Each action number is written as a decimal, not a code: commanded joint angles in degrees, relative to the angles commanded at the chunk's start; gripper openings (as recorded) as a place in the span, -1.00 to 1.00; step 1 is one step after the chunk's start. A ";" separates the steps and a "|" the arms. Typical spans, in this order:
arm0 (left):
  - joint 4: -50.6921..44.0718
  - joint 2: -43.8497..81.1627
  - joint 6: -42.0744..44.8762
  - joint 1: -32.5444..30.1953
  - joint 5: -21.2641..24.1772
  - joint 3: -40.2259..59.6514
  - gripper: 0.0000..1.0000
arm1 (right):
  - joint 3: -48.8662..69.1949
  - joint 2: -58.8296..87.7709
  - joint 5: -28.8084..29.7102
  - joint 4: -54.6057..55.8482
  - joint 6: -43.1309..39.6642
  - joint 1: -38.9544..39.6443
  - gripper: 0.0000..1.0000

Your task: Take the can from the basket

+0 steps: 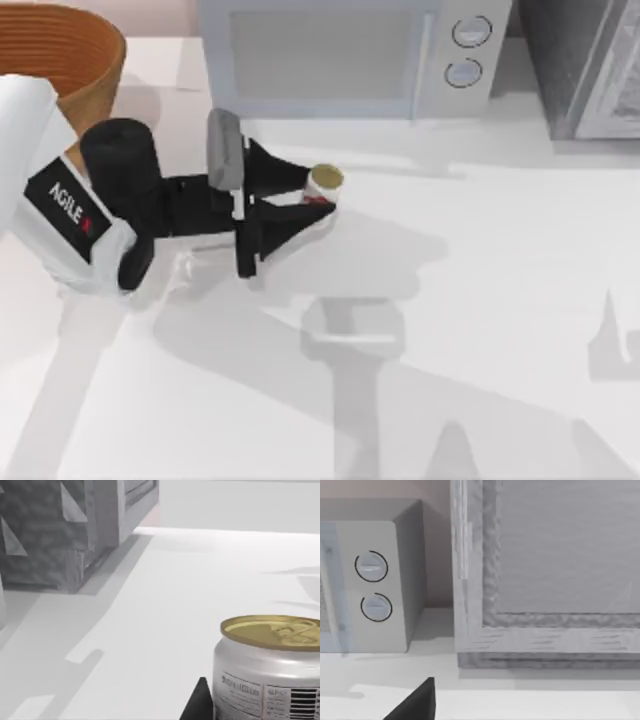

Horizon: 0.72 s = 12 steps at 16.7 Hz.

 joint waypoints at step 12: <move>4.84 7.23 -0.69 -0.91 5.77 3.73 -1.00 | 0.00 0.00 0.00 0.00 0.00 0.00 1.00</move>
